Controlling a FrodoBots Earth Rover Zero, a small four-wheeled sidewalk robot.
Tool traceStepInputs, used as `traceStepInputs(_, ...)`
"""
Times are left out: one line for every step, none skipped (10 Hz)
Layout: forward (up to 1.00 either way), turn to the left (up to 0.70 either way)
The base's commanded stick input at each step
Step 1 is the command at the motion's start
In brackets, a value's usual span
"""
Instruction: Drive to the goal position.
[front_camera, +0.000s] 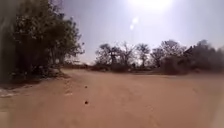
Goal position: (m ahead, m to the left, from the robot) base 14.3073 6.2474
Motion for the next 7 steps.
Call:
traceStepInputs(1.0, 0.0)
traceStepInputs(1.0, 0.0)
traceStepInputs(1.0, 0.0)
traceStepInputs(1.0, 0.0)
traceStepInputs(1.0, 0.0)
traceStepInputs(1.0, 0.0)
traceStepInputs(1.0, 0.0)
